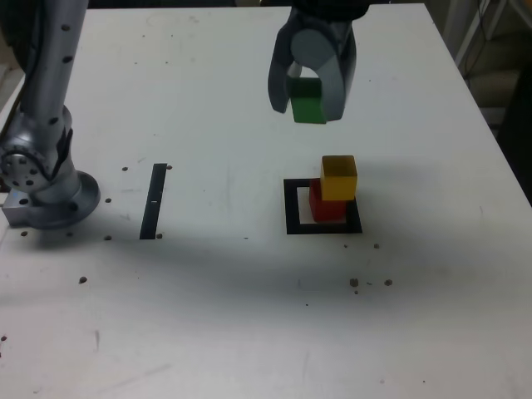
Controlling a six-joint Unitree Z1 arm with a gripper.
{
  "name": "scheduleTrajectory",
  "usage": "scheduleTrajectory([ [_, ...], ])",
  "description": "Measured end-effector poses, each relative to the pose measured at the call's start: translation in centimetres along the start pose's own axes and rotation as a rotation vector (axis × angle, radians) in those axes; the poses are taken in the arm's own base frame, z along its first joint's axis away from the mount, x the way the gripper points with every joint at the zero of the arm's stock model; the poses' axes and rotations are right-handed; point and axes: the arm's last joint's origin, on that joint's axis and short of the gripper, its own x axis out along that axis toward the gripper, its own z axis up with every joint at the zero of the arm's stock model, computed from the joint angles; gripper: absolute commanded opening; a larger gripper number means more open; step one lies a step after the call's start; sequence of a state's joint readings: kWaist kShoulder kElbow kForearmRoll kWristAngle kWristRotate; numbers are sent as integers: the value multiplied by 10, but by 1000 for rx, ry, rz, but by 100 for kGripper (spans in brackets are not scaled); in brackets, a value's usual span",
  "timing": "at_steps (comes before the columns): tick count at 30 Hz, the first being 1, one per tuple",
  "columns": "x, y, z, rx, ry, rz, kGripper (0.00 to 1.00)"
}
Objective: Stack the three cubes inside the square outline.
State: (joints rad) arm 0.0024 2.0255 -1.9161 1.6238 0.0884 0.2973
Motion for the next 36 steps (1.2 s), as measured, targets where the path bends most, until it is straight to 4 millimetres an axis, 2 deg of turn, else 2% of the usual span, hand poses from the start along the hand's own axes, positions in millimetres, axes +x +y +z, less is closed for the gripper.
scheduleTrajectory([
  [9,-4,-23,7,15,-17,-3,30],
  [14,-4,-28,13,19,-24,-10,30],
  [24,4,-30,32,29,-16,-30,30],
  [36,14,-29,41,31,8,-45,30],
])
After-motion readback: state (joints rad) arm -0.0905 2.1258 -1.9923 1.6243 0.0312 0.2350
